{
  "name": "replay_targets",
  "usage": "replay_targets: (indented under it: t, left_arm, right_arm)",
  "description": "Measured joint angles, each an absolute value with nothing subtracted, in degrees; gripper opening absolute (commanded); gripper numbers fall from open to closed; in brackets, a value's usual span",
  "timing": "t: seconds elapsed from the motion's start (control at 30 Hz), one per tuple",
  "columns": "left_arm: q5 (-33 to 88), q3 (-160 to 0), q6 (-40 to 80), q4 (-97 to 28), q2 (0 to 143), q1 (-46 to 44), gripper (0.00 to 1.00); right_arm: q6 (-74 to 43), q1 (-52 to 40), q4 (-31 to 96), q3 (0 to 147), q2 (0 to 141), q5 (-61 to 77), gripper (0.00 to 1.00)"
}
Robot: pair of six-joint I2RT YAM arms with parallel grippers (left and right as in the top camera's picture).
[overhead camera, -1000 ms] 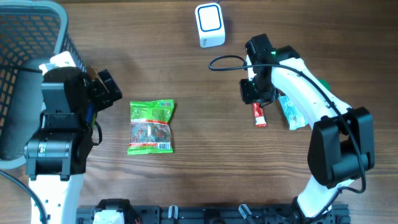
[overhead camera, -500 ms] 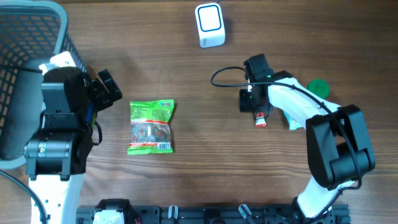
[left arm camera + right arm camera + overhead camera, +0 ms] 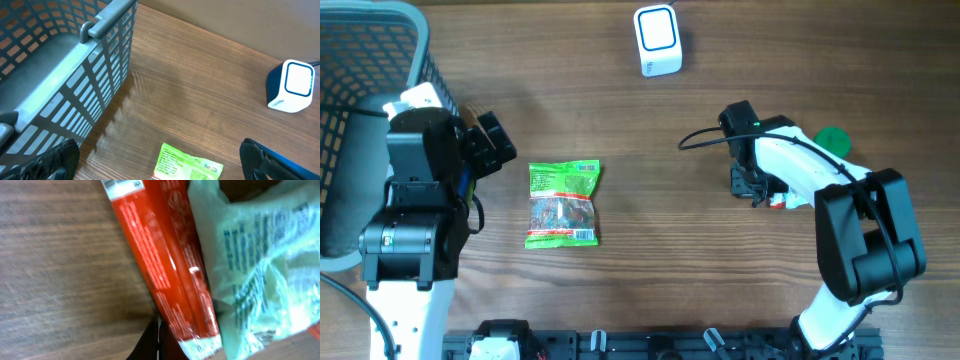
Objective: Scan the item barcode
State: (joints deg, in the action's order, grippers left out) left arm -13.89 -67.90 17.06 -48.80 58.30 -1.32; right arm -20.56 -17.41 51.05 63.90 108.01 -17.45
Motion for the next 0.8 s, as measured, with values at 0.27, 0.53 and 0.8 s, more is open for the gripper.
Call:
replay_targets:
  t: [0.27,0.53,0.8]
  left_arm:
    - [-13.9,-67.9,17.1,-48.8,58.3,-1.3,1.0]
    - [-13.9,-67.9,17.1,-48.8,58.3,-1.3,1.0]
    - [-13.9,-67.9,17.1,-48.8,58.3,-1.3,1.0]
  right_arm:
    - [-11.8,-17.5,46.2,71.2,108.0,7.7,0.22]
    - [-13.8,-21.9,34.7,71.5,108.0,29.5,0.74]
    - [-12.6,-28.9,33.8,71.5,108.0,26.3,0.73]
